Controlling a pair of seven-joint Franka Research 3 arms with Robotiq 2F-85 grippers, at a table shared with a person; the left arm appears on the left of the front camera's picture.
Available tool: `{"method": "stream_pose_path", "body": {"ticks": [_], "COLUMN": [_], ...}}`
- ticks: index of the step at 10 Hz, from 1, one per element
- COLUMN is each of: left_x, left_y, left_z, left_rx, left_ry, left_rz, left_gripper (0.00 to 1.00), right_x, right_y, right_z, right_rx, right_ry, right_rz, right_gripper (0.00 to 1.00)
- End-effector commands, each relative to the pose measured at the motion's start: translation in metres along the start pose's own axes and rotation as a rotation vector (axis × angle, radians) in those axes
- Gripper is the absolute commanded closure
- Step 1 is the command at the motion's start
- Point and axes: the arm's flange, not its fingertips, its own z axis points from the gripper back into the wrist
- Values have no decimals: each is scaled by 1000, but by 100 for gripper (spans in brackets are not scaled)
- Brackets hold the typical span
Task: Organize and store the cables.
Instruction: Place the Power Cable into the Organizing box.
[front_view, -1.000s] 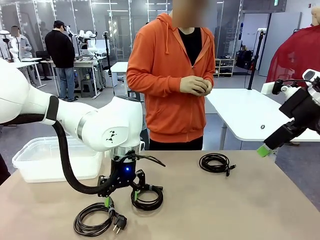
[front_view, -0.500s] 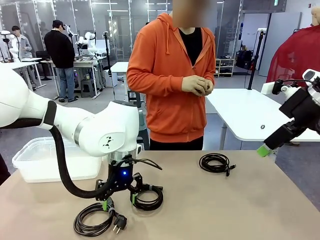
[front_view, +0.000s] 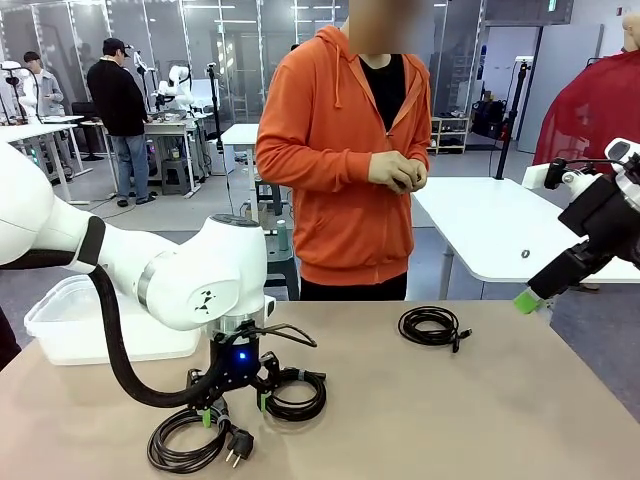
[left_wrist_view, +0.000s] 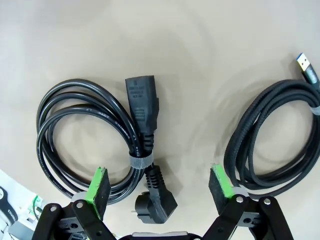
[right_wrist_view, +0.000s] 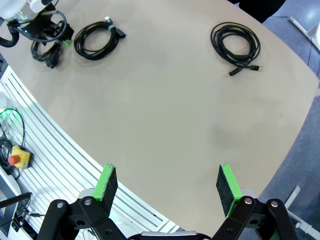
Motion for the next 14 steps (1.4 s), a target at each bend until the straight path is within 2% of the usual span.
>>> {"method": "stream_pose_path", "body": {"ticks": [1, 6, 7, 8, 10, 13, 14], "left_x": [3, 2, 2, 2, 1, 3, 3], "left_y": [11, 16, 17, 19, 22, 24, 25], "left_z": [-3, -9, -11, -13, -13, -16, -15], "left_rx": [-7, 24, 26, 25, 24, 26, 27], "left_ry": [-13, 12, 14, 4, -1, -4, -12], "left_rz": [-16, -20, -25, -24, -22, -24, -26], "left_gripper": [0, 0, 17, 51, 100, 97, 100], "right_x": [3, 3, 3, 3, 3, 3, 3], "right_y": [0, 0, 0, 0, 0, 0, 0], "right_z": [0, 0, 0, 0, 0, 0, 0], "right_rx": [-3, -3, -3, -3, -3, -3, -3], "right_ry": [12, 12, 12, 12, 12, 12, 12], "right_rz": [1, 1, 1, 1, 1, 1, 1], "right_gripper": [0, 0, 0, 0, 0, 0, 0]}}
